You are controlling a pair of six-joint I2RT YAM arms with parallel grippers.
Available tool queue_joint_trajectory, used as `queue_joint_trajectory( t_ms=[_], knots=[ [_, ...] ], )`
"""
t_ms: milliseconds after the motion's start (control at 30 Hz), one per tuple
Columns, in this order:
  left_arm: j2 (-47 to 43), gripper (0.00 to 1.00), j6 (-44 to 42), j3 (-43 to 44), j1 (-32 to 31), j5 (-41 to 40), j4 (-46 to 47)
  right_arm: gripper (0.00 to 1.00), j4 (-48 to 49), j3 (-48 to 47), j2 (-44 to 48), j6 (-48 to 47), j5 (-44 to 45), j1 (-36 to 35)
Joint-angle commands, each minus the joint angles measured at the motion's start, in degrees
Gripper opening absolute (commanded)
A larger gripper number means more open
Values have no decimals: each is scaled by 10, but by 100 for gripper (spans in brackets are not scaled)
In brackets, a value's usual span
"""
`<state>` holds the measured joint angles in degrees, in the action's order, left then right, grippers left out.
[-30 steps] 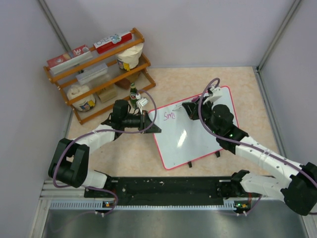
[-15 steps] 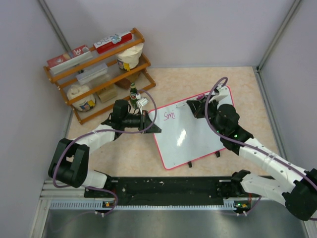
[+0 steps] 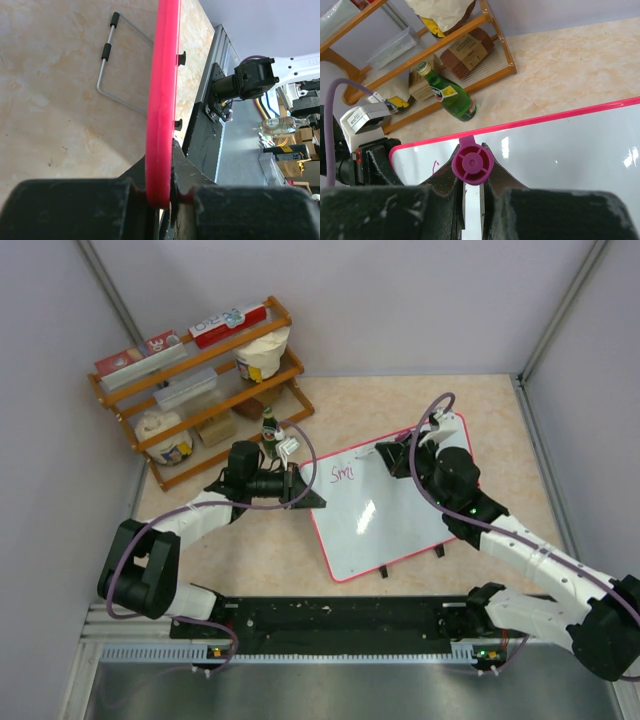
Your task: Write a sentence on the whiteboard
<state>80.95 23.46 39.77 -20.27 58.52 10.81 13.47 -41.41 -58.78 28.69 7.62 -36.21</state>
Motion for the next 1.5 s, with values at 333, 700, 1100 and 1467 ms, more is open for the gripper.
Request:
queue_joint_trajectory(
  t_ms=[333, 700, 1100, 1467],
  knots=[
    [18, 0, -131, -33, -28, -82, -73, 0, 21, -41, -20, 6, -13, 10],
    [18, 0, -132, -31, -28, -82, -74, 0, 10, 10, 2, 11, -16, 10],
    [18, 0, -132, -31, -29, -82, -74, 0, -6, 59, 40, 11, -22, 10],
    [19, 0, -132, -32, -29, -82, -74, 0, -15, 66, 49, 8, -12, 10]
  ],
)
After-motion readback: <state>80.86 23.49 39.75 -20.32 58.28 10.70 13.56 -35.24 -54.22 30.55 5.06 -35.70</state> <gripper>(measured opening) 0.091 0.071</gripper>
